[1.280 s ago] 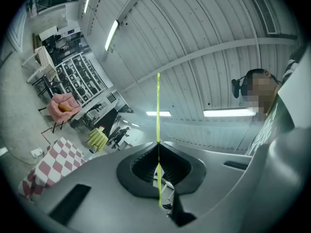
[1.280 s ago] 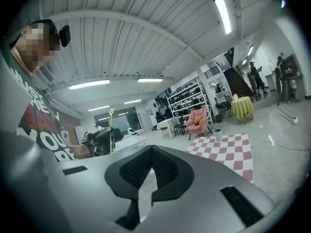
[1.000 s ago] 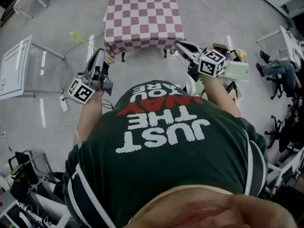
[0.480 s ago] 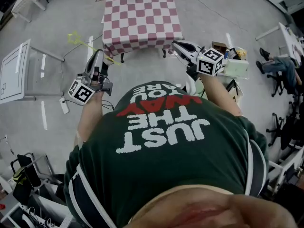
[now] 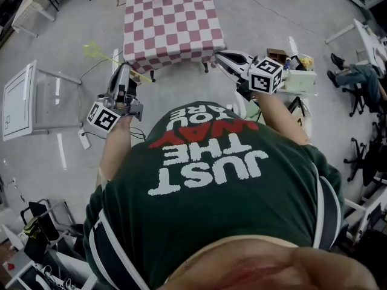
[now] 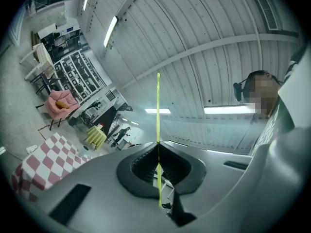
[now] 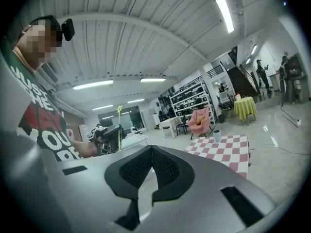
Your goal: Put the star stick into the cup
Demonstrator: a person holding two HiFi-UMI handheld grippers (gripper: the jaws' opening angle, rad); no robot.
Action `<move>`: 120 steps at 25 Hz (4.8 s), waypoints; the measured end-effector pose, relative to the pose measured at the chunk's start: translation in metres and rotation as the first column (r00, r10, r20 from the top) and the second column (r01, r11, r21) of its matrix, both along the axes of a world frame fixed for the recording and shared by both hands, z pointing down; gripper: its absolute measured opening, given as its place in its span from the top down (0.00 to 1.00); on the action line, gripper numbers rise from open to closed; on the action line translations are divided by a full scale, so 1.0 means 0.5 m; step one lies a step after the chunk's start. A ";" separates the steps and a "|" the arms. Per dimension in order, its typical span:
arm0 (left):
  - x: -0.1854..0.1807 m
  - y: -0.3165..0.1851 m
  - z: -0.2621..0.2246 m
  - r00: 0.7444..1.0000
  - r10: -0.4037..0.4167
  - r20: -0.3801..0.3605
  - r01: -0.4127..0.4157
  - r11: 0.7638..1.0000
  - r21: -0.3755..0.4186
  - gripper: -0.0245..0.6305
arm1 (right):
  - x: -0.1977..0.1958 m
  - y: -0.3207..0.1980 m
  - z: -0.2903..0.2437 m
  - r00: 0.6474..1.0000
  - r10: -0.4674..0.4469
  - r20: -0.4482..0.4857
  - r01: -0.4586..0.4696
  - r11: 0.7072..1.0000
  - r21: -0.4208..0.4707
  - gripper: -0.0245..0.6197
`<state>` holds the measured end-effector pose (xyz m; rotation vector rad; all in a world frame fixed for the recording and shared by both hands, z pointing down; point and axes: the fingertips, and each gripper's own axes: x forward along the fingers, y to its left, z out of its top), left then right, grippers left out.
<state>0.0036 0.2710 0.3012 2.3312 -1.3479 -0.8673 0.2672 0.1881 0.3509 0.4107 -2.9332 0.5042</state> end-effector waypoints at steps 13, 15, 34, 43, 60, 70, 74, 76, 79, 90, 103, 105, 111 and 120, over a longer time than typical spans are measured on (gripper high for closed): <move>0.192 -0.091 -0.006 0.998 0.053 0.040 -0.052 0.998 -0.020 0.95 | 0.171 -0.053 0.025 1.000 0.000 0.021 0.001 1.000 -0.016 0.91; 0.202 -0.106 -0.003 0.997 0.065 0.050 -0.063 0.998 -0.026 0.95 | 0.180 -0.067 0.038 1.000 0.009 0.024 -0.009 0.999 -0.032 0.91; -0.117 -0.515 0.082 0.968 0.252 -0.013 -0.252 0.968 -0.015 0.95 | -0.144 -0.397 0.081 0.986 0.159 -0.055 -0.162 0.985 -0.062 0.91; -0.329 -0.754 0.065 0.947 0.319 -0.034 -0.319 0.948 0.007 0.95 | -0.386 -0.601 0.039 0.980 0.184 -0.082 -0.189 0.980 -0.059 0.91; -0.551 -0.919 0.116 0.962 0.262 -0.083 -0.264 0.964 -0.019 0.95 | -0.574 -0.796 0.073 0.974 0.155 -0.164 -0.173 0.980 -0.100 0.91; -0.557 -0.990 0.135 0.981 0.184 -0.066 -0.187 0.981 -0.049 0.95 | -0.600 -0.899 0.104 0.987 0.061 -0.149 -0.081 0.988 -0.129 0.91; -0.511 -1.049 0.147 0.987 0.153 -0.041 -0.156 0.985 -0.071 0.95 | -0.573 -0.968 0.132 0.992 0.015 -0.122 -0.035 0.986 -0.161 0.91; -0.484 -1.088 0.159 0.992 0.123 -0.023 -0.125 0.987 -0.097 0.95 | -0.554 -1.015 0.155 0.995 -0.010 -0.102 -0.007 0.985 -0.173 0.91; -0.438 -1.150 0.182 0.998 0.068 0.003 -0.067 0.987 -0.145 0.95 | -0.522 -1.090 0.190 0.996 -0.049 -0.070 0.036 0.983 -0.181 0.91; -0.262 -1.390 0.272 0.993 0.016 0.121 0.015 0.967 -0.253 0.95 | -0.419 -1.306 0.307 0.999 -0.050 0.017 0.052 0.983 -0.175 0.91; -0.296 -1.554 0.407 0.990 0.042 0.134 -0.013 0.978 -0.210 0.95 | -0.475 -1.409 0.399 1.000 0.026 0.002 -0.025 0.993 -0.118 0.91; -0.309 -1.569 0.429 0.992 0.039 0.122 -0.013 0.979 -0.202 0.95 | -0.491 -1.417 0.411 0.999 0.032 0.006 -0.031 0.993 -0.116 0.91; -0.322 -1.605 0.483 0.993 0.049 0.111 -0.030 0.985 -0.169 0.95 | -0.517 -1.452 0.462 0.999 0.051 0.013 -0.049 0.993 -0.107 0.91; -0.301 -1.650 0.533 0.986 0.081 0.147 -0.064 0.991 -0.117 0.95 | -0.532 -1.489 0.511 0.998 0.058 0.030 -0.054 0.993 -0.103 0.90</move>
